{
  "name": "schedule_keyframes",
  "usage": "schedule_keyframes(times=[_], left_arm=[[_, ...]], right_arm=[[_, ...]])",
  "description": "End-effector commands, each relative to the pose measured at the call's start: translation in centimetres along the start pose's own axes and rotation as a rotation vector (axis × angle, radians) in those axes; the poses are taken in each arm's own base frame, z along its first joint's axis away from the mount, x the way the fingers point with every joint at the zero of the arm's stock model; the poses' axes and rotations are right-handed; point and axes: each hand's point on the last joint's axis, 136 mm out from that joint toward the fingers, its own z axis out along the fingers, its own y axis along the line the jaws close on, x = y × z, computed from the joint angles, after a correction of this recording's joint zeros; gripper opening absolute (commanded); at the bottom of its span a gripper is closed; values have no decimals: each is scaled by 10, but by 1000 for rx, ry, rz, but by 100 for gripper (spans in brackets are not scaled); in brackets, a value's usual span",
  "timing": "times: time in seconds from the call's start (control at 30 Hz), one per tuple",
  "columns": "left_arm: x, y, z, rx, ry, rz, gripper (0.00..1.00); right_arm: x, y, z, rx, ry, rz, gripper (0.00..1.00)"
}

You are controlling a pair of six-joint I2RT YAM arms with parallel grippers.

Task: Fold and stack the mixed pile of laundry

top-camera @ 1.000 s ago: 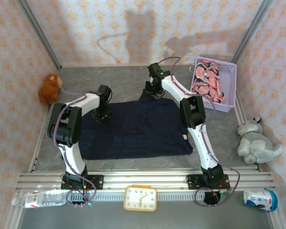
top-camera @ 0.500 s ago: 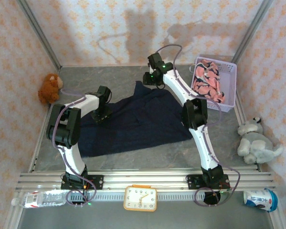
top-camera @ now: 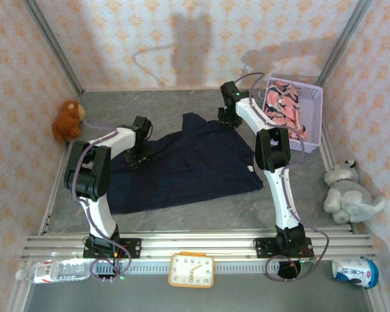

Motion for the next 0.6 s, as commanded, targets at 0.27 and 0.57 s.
schedule_keyframes(times=[0.27, 0.57], left_arm=[[-8, 26, 17, -131, 39, 64, 52], [-28, 9, 9, -125, 37, 163, 52]], right_arm=[[128, -20, -24, -3, 165, 128, 0], [159, -7, -66, -72, 168, 77, 27]])
